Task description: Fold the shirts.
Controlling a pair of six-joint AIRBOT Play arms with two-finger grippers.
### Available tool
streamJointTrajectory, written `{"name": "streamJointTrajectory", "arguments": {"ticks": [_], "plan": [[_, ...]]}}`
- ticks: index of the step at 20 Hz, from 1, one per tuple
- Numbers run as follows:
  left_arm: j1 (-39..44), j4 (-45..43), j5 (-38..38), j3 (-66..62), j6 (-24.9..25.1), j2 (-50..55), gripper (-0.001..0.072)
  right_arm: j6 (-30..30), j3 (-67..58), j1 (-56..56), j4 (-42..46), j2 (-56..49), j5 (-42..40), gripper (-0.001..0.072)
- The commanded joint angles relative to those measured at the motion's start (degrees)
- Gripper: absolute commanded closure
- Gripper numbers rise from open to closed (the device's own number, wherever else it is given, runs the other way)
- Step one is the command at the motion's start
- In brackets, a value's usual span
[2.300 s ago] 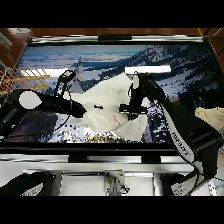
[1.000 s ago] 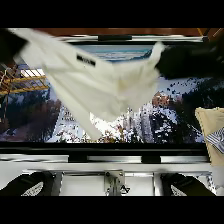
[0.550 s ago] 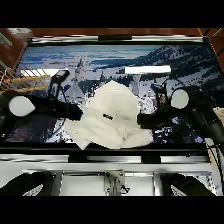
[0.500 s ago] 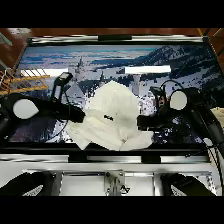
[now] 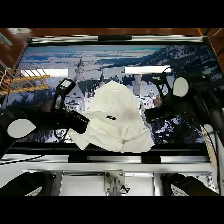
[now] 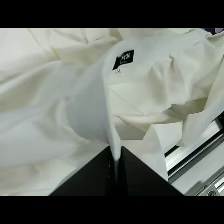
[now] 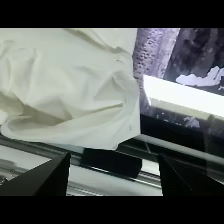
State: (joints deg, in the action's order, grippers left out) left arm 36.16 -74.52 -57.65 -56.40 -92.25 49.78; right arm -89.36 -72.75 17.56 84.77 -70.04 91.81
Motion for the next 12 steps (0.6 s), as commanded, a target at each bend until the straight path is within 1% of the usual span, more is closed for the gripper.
{"name": "streamJointTrajectory", "arguments": {"ticks": [1, 2, 4, 6, 8, 10, 12], "plan": [[0.3, -2.2, -2.0, 0.2, -2.7, -3.4, 0.0652, 13.0, -1.4, -4.6, -9.8, -11.2, 1.0, 0.0046], [0.3, -2.4, -3.1, 0.2, -3.3, -3.7, 0.0652, 16.3, -1.4, -5.4, -11.5, -14.7, 2.4, 0.0046], [0.3, -3.6, -4.6, 0.2, -4.8, -3.8, 0.0652, 20.4, -1.4, -5.1, -12.3, -19.9, 4.1, 0.0046], [0.3, -4.8, -4.5, 0.2, -5.1, -3.8, 0.0652, 24.8, -1.4, -3.6, -14.6, -23.7, 4.1, 0.0046], [0.3, -5.7, -4.5, 0.2, -6.7, -3.8, 0.0652, 28.3, -1.4, -1.9, -12.7, -25.5, 2.6, 0.0046], [0.3, -5.7, -4.5, 0.2, -6.7, -3.8, 0.0652, 28.1, -1.4, -0.9, -8.7, -26.0, -2.6, 0.0047], [0.3, -5.7, -4.5, 0.2, -6.7, -3.8, 0.0652, 27.4, -1.4, -1.0, -7.2, -26.0, -5.4, 0.0047]]}}
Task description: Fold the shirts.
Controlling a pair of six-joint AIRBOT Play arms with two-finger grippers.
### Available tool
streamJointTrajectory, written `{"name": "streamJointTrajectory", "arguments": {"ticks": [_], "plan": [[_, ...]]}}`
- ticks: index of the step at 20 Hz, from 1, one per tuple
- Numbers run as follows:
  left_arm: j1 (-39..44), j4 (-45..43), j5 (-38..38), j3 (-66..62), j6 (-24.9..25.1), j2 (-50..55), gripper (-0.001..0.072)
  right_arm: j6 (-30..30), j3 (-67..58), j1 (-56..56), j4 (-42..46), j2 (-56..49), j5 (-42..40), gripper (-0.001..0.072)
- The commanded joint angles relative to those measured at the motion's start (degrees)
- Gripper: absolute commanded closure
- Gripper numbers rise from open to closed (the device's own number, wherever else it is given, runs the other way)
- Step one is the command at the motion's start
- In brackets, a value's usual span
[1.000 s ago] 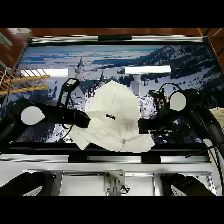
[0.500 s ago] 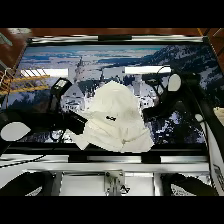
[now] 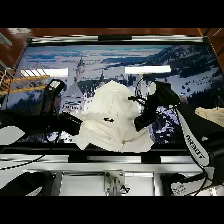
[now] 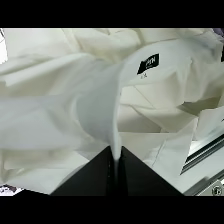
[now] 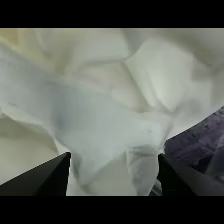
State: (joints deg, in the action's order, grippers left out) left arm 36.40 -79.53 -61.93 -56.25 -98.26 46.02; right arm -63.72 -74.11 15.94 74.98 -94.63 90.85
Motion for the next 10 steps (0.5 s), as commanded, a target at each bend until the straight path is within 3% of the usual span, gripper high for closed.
{"name": "streamJointTrajectory", "arguments": {"ticks": [1, 2, 3, 4, 5, 10], "plan": [[0.0, -0.7, -0.2, 0.0, -0.6, -0.1, 0.0652, 1.4, 0.0, 0.7, 4.6, -1.4, -5.4, 0.0047], [0.0, -0.7, -0.2, 0.0, -0.6, -0.1, 0.0652, 1.5, 0.0, 0.7, 5.3, -1.5, -5.7, 0.0052], [0.0, -1.1, -0.2, 0.0, -0.6, -0.1, 0.0652, 1.5, 0.0, 0.7, 5.0, -1.6, -5.4, 0.0209], [0.0, -1.6, -0.2, 0.0, -0.6, -0.1, 0.0652, 1.5, 0.0, 0.7, 4.3, -1.6, -4.3, 0.0499], [0.0, -2.6, -0.1, 0.0, -0.6, -0.1, 0.0652, 1.5, 0.0, 0.7, 3.3, -1.4, -3.0, 0.0635], [-1.9, -7.0, 3.5, 0.0, -0.7, 0.0, 0.0652, -4.3, -5.1, 0.2, 2.4, 7.2, 1.5, 0.0638]]}}
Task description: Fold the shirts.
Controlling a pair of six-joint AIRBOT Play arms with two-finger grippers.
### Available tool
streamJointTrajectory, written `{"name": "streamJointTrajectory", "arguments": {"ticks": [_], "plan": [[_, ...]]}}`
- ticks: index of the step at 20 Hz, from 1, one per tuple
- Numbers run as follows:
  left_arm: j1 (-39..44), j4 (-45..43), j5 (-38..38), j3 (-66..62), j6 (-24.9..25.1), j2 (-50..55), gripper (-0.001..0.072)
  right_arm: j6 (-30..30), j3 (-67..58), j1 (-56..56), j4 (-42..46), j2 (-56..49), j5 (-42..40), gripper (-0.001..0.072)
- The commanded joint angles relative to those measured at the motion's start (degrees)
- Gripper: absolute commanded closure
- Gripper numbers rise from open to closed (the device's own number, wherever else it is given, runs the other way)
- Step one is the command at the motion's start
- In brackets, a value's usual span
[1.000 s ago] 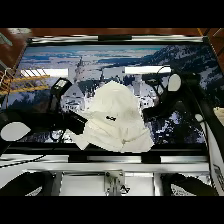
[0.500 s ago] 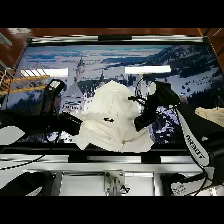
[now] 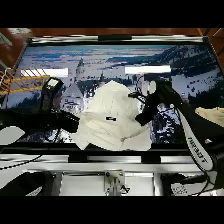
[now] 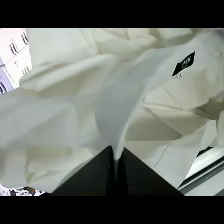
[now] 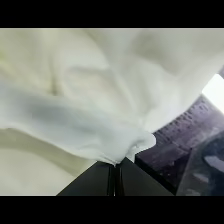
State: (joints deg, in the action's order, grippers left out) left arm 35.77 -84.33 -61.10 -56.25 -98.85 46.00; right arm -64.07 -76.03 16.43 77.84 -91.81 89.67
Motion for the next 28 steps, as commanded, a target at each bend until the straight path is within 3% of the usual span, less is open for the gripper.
{"name": "streamJointTrajectory", "arguments": {"ticks": [1, 3, 5, 7, 9, 11, 14, 16, 21, 26, 28], "plan": [[-2.4, -2.2, 5.0, -0.1, -0.1, 0.1, 0.0652, -6.5, -5.9, -0.2, -0.4, 6.8, 3.7, 0.0638], [-4.9, -0.3, 9.6, -1.0, -0.1, 0.5, 0.0652, -12.6, -12.2, -0.2, -0.4, 12.4, 4.6, 0.0639], [-7.1, 3.7, 9.7, -2.6, 0.2, 0.9, 0.0652, -22.3, -18.8, -0.2, -0.4, 18.2, 4.6, 0.0639], [-7.9, 6.1, 6.4, -3.2, 0.2, 0.8, 0.0652, -32.4, -22.9, 0.2, -0.9, 24.1, 5.4, 0.0639], [-7.9, 6.4, -1.4, -3.1, 0.2, 1.1, 0.0651, -38.8, -23.1, 4.1, 4.0, 28.3, 9.6, 0.0640], [-7.9, 6.4, -6.7, -2.0, 0.1, 1.4, 0.0651, -44.3, -20.6, 13.0, 12.0, 29.5, 13.0, 0.0640], [-7.9, 6.9, -5.7, 1.7, -1.3, 2.8, 0.0651, -50.5, -8.9, 25.8, 18.5, 29.5, 6.0, 0.0639], [-7.9, 9.3, -4.3, 4.3, -2.2, 4.1, 0.0651, -55.1, 0.5, 27.7, 18.9, 29.0, 2.7, 0.0639], [-7.8, 11.3, -1.0, 7.0, -2.4, 5.4, 0.0651, -61.8, 14.2, 27.7, 17.9, 28.8, -6.6, 0.0639], [-7.6, 11.3, -11.8, 7.6, -0.4, 5.4, 0.0651, -60.8, 13.7, 27.7, 18.6, 28.5, -12.2, 0.0639], [-7.4, 11.5, -11.8, 8.4, 0.6, 5.4, 0.0649, -60.1, 13.5, 27.7, 18.6, 28.5, -14.5, 0.0639]]}}
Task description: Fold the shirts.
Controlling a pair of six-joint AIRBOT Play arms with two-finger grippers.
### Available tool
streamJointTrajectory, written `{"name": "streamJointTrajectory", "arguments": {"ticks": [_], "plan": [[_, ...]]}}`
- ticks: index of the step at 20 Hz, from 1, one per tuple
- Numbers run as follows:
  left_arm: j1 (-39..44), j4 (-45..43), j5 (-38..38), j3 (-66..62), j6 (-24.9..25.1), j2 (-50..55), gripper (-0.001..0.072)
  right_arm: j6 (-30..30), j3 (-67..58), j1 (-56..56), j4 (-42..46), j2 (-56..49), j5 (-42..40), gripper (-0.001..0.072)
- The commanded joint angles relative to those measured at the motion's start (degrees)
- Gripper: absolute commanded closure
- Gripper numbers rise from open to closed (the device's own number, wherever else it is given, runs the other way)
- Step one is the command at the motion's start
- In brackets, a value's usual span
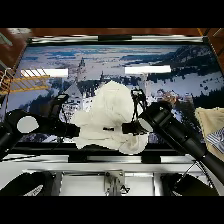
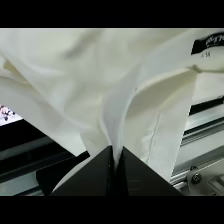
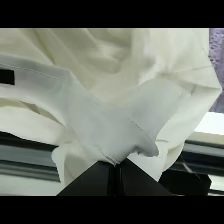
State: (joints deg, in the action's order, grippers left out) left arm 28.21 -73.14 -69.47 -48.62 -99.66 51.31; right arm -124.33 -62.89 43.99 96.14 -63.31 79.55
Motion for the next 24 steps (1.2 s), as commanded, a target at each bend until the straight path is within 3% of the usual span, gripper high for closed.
{"name": "streamJointTrajectory", "arguments": {"ticks": [1, 3, 5, 6, 7, 16, 18, 20, 22, 24], "plan": [[0.1, 0.3, -2.6, 1.2, 1.4, 0.1, 0.0644, 0.1, 0.3, 0.1, 0.5, 0.0, -5.5, 0.0639], [0.0, 0.3, -0.8, 1.3, 1.4, 0.4, 0.0471, 0.1, 0.3, 0.1, 0.7, 0.0, -6.8, 0.0639], [-0.9, 0.3, 0.4, 1.2, 1.1, 0.5, 0.0429, 0.2, 0.2, 0.1, 1.0, 0.0, -6.9, 0.0639], [-1.9, 0.3, 0.0, 1.0, 0.7, 0.5, 0.0287, 0.5, -0.2, 0.1, 1.2, 0.0, -6.9, 0.0639], [-3.3, 0.3, -0.7, 0.5, 0.3, 0.4, 0.0223, 0.5, -0.9, 0.1, 1.6, 0.0, -7.0, 0.0639], [-23.7, -3.0, -8.5, -17.2, 9.9, 0.4, 0.0217, 2.0, -5.5, 0.1, 3.7, -0.1, -7.5, 0.0639], [-31.1, -10.6, -9.5, -20.3, 12.1, 0.4, 0.0082, 2.0, -5.5, 0.1, 3.5, -0.1, -7.5, 0.0639], [-40.2, -15.9, -9.5, -19.6, 15.0, 0.7, 0.0079, 2.0, -5.5, 0.1, 3.1, -0.1, -7.6, 0.0639], [-49.4, -15.8, -4.3, -16.5, 14.2, 0.8, 0.0089, 2.0, -5.5, 0.1, 3.1, -0.1, -7.6, 0.0639], [-57.0, -15.8, 4.1, -12.5, 13.5, 1.3, 0.0160, 2.0, -5.5, 0.1, 3.0, -0.1, -7.6, 0.0639]]}}
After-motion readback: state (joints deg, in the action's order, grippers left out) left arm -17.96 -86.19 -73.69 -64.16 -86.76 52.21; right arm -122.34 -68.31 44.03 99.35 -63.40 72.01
